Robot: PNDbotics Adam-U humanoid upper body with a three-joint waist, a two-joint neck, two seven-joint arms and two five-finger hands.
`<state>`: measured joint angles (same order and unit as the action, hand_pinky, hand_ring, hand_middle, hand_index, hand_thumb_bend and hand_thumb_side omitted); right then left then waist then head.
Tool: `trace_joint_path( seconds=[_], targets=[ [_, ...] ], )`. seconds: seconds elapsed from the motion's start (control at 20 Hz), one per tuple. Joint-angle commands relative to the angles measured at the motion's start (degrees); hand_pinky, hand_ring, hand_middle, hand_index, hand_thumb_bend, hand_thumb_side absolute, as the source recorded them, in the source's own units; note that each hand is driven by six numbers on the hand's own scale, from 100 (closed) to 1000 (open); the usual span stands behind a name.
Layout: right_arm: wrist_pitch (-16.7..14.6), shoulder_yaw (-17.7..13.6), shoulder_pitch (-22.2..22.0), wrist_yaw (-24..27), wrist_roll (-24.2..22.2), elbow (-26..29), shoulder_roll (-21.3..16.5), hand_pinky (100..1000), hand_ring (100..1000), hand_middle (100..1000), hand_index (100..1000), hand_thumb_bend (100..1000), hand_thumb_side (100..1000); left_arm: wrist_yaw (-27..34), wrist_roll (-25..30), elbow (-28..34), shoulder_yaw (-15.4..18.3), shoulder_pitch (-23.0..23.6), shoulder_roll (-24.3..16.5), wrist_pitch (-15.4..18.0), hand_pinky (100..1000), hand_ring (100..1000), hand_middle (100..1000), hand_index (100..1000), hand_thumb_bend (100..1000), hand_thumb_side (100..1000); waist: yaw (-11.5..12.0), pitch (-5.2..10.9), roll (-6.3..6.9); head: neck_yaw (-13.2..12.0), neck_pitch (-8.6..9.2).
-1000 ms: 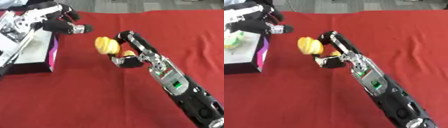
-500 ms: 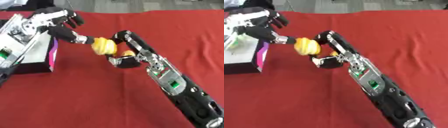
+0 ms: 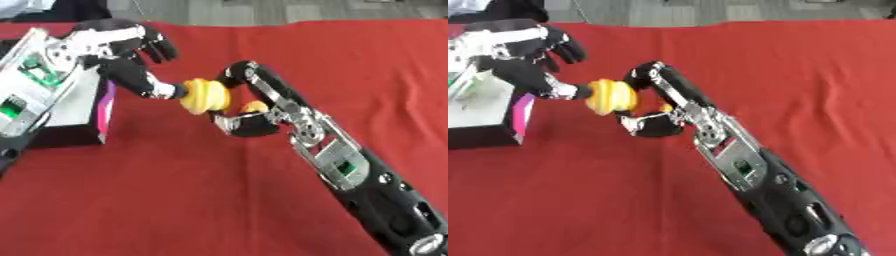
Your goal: Pick up the objects with one hand, pass them to the other hand, and then place them into the box on the other side of the table.
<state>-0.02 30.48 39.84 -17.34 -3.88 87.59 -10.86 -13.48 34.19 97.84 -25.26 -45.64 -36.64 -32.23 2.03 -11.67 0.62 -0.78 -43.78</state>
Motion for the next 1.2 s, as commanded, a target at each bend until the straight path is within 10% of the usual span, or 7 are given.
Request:
trace_joint_path(
  seconds=[0.05, 1.2],
  targets=[
    [-0.19, -0.18, 1.35, -0.15, -0.09, 0.89, 0.38, 750, 654, 505, 591, 137, 100, 0.1, 1.37, 1.2, 0.6, -0.91, -0.22, -0.43, 768, 834, 752, 791, 511, 353, -0.03, 1.79, 0.86, 0.12, -0.33],
    [0.3, 0.22, 1.8, -0.55, 0.3, 1.0, 0.39, 741, 648, 500, 584, 159, 100, 4.48, 4.85, 4.77, 1.85, 0.0, -1.45, -2.5, 781, 845, 761, 792, 513, 397, 0.0, 1.41, 0.67, 0.23, -0.33]
  ],
)
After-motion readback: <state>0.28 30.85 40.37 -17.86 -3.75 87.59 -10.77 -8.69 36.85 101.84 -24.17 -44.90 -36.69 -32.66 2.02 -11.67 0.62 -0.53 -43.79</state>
